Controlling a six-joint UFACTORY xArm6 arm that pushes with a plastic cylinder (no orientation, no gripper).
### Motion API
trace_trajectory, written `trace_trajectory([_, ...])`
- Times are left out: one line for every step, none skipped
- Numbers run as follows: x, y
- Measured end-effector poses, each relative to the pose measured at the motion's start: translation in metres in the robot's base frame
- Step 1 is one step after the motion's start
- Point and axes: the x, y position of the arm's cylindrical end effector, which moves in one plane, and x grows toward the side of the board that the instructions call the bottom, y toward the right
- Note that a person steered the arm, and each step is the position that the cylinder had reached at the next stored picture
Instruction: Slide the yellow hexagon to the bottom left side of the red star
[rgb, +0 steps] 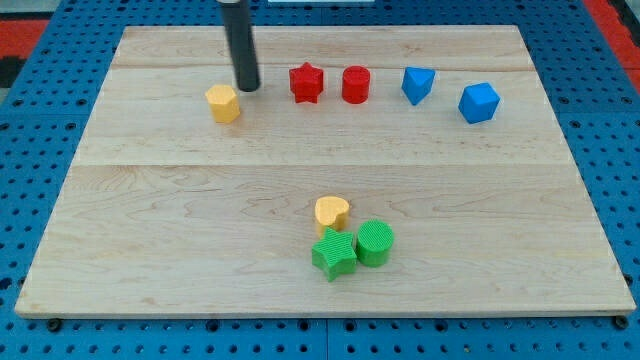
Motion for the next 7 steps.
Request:
trace_trajectory([0.008,0.010])
trace_trajectory([0.028,0.001])
trace_trajectory([0.059,-0.025])
trace_trajectory([0.055,-0.038])
trace_trajectory([0.013,-0.017])
trace_trajectory([-0.025,-0.033])
trace_trajectory([-0.028,-0.071])
